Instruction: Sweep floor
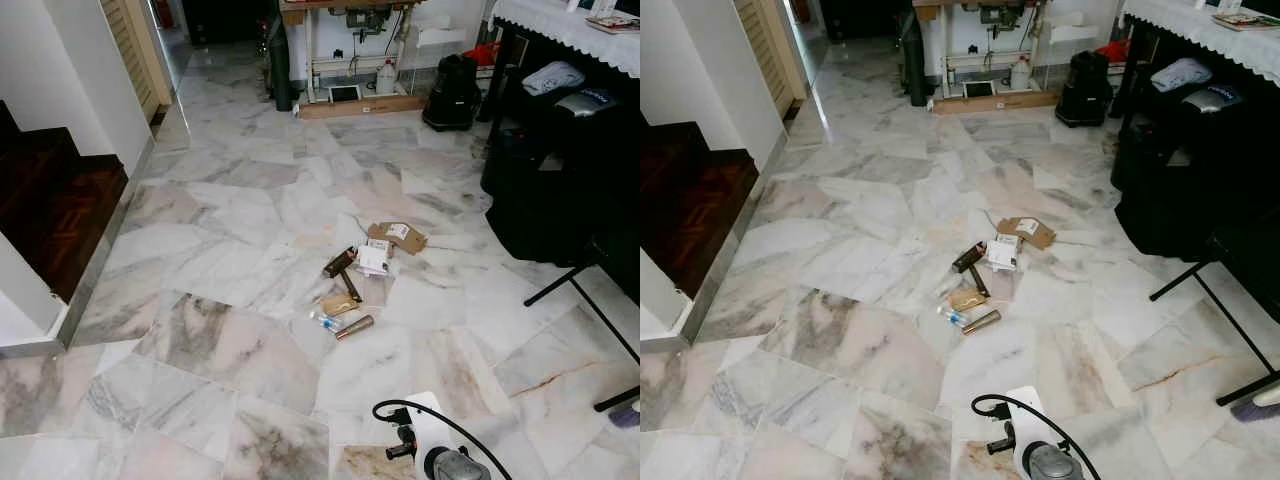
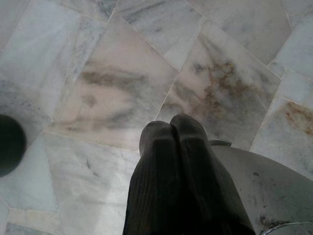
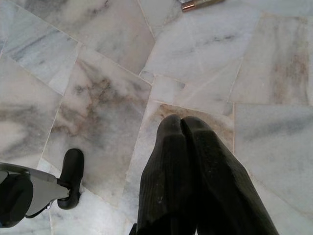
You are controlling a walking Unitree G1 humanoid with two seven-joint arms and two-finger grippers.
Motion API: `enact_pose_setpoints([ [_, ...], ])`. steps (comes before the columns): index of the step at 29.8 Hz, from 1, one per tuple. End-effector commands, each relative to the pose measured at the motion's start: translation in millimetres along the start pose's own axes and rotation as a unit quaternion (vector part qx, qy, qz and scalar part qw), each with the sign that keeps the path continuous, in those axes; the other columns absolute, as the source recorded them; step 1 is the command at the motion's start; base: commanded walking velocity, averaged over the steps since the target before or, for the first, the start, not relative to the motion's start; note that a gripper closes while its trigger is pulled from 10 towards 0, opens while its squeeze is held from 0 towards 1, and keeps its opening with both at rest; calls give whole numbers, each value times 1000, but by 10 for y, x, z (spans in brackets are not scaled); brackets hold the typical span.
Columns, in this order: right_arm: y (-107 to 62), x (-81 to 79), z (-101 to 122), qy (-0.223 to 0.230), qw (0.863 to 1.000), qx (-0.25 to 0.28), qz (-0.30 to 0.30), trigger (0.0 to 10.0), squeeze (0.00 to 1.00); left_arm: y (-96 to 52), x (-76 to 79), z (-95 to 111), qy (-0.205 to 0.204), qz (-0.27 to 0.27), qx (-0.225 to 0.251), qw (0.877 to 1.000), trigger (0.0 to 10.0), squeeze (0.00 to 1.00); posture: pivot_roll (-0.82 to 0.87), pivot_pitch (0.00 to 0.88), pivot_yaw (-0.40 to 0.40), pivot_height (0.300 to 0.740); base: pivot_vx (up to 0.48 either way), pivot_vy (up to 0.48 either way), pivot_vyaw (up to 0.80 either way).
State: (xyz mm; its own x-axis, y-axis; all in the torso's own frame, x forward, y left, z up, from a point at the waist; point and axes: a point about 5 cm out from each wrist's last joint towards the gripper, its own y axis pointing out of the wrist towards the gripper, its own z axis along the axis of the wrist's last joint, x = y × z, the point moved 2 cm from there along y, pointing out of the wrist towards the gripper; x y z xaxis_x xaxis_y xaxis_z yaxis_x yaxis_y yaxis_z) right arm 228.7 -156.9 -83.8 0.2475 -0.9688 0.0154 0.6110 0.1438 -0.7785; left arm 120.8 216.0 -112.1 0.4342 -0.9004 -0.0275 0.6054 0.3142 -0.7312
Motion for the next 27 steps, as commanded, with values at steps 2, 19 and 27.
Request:
enact_pose_setpoints([
  [2,5,-38,-2,-4,1000,0,6,10000,0,-3,-27,-18,4,2,-6,1000,10000,0,-80,0,35,740,0,0,0],
  [19,-24,129,-130,-21,997,-46,-59,10000,0,2,-46,18,27,2,5,1000,10000,0,-75,6,40,740,0,0,0],
  [27,-46,173,-205,-7,996,-61,-67,10000,0,7,-60,32,30,3,8,1000,10000,0,-76,15,46,740,0,0,0],
])
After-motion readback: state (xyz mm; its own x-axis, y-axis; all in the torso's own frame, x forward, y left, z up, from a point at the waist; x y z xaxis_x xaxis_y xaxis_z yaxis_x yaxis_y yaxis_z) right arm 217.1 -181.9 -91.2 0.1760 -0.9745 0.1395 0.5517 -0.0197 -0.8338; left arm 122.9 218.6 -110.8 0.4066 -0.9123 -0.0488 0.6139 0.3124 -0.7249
